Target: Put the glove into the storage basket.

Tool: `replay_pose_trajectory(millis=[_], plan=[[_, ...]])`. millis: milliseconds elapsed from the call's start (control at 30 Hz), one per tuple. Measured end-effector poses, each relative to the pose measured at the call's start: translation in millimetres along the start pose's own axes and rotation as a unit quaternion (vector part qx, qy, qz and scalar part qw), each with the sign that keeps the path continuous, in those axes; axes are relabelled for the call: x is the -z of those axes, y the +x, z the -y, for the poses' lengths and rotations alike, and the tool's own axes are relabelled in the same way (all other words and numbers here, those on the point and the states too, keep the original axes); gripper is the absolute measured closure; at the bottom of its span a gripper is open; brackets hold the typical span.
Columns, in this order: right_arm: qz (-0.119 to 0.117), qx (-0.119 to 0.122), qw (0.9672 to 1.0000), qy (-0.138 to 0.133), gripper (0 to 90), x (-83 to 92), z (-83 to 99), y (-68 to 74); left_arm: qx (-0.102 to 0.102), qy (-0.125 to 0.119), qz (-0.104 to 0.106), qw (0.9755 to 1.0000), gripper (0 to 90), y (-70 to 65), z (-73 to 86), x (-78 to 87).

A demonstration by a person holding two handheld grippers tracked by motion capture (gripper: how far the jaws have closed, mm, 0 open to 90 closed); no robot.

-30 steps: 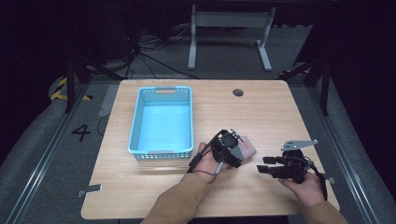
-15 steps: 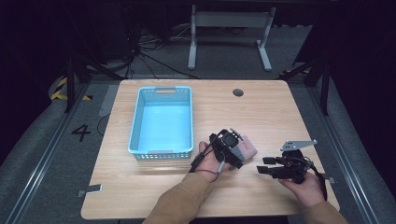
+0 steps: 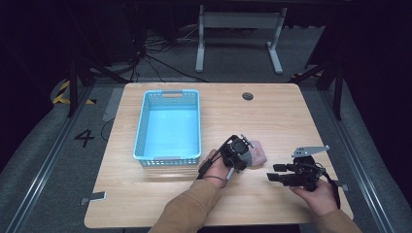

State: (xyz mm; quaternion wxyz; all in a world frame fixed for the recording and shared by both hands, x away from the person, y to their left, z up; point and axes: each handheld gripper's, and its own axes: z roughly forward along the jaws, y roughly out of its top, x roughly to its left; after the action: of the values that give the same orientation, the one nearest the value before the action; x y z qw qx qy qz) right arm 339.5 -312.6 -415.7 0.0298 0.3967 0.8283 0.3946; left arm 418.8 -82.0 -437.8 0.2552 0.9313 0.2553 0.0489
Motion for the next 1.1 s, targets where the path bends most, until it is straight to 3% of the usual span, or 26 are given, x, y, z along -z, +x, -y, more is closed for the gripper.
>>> replay_pose_trajectory(millis=[133, 267, 500, 667, 733, 1100], plan=[[0.0, -0.003, 1.0, -0.001, 48.0, 0.7, 0.1, -0.2, -0.005, -0.001, 0.01, 0.9999, 62.8, 3.2, -0.6, 6.0], [-0.001, -0.003, 1.0, 0.0, 48.2, 0.1, -0.4, -0.7, -0.005, -0.006, 0.042, 0.9991, 63.3, 8.6, -3.1, 17.7], [-0.003, -0.003, 1.0, -0.002, 48.3, -1.1, -2.4, -0.8, -0.034, -0.026, 0.072, 0.9965, 62.8, 21.7, -6.5, 48.4], [-0.005, -0.002, 1.0, 0.0, 48.3, -3.9, -5.1, -1.5, -0.027, -0.043, 0.08, 0.9955, 62.7, 37.3, -0.3, 71.2], [-0.006, -0.001, 1.0, 0.001, 48.2, -5.4, -6.5, -1.0, -0.022, -0.046, 0.081, 0.9954, 62.6, 42.7, 2.1, 78.3], [-0.017, 0.006, 0.9998, 0.011, 48.2, -16.7, -13.2, 0.7, -0.005, -0.074, 0.045, 0.9962, 61.8, 80.3, 26.0, 126.5]])
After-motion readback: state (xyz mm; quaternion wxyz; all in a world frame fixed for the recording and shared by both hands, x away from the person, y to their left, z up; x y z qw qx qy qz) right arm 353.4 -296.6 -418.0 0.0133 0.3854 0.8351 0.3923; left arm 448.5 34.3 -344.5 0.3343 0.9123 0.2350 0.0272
